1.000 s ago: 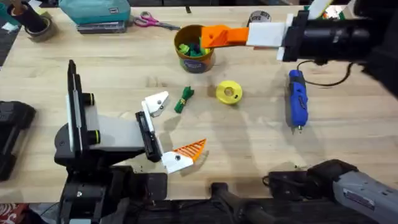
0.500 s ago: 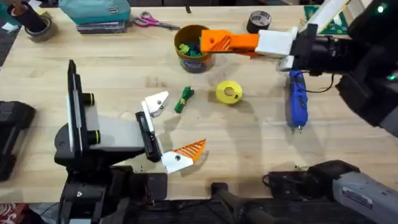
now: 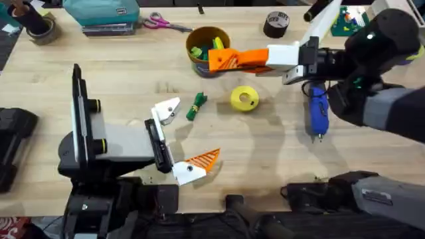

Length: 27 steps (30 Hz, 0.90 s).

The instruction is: Pick up the gripper from the table and insert it into the empty holder that is missing its gripper. Then pick up a screw, insert it into the mounting hole, and use the screwdriver to tighten it. Finally, clean up the table by picking up the vegetable and placing it into the bucket.

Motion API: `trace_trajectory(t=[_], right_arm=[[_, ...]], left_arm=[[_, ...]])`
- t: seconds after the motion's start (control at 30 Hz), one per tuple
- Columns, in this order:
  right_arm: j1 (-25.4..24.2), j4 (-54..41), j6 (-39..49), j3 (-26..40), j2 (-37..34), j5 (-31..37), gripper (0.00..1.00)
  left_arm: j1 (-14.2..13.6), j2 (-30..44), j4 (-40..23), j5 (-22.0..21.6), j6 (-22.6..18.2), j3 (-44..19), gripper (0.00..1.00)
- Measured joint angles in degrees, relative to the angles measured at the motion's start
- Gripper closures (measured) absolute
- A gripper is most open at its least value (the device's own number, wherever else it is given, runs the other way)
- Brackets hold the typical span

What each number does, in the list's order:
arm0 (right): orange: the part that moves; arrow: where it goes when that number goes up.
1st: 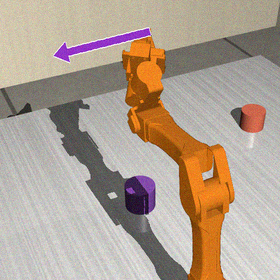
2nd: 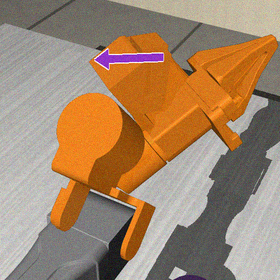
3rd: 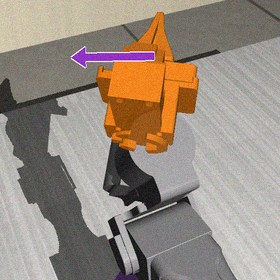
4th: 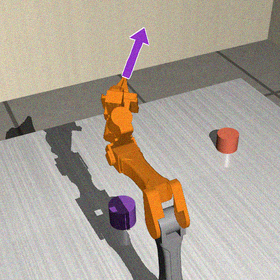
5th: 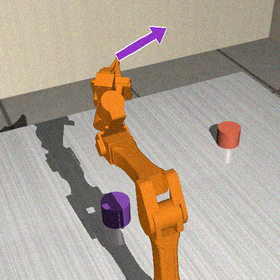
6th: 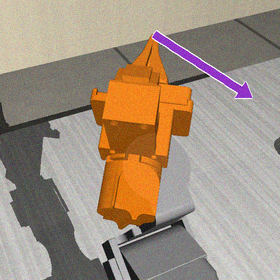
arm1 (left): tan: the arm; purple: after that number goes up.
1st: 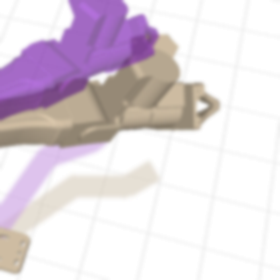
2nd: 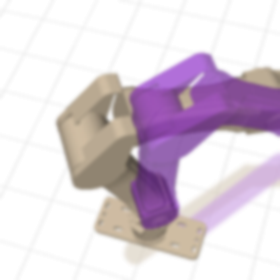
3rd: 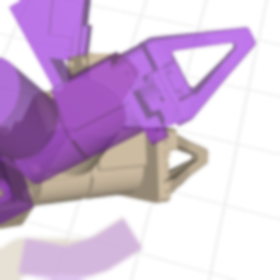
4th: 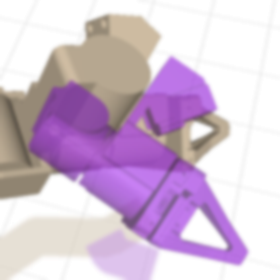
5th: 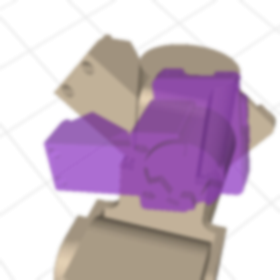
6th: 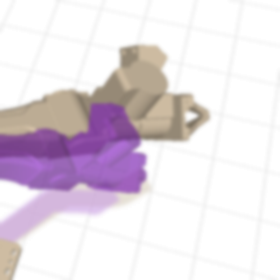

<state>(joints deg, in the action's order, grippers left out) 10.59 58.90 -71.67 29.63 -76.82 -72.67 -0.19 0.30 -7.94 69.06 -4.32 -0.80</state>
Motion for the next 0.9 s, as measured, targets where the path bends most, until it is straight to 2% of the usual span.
trace_trajectory(t=[0.37, 0.6, 0.9], right_arm=[[2.7, 16.8, -9.1, -3.7, -8.7, -3.1, 0.993], [4.6, 18.6, -12.0, -8.9, -9.4, -0.2, 0.993], [9.4, 19.6, -12.5, -13.6, -9.7, 6.0, 0.993]], left_arm=[[0.0, 0.0, 0.0, 0.0, 0.0, 0.0, 0.015], [0.0, 0.0, 0.0, 0.0, 0.0, 0.0, 0.015], [0.0, 0.0, 0.0, 0.0, 0.0, 0.0, 0.015]])
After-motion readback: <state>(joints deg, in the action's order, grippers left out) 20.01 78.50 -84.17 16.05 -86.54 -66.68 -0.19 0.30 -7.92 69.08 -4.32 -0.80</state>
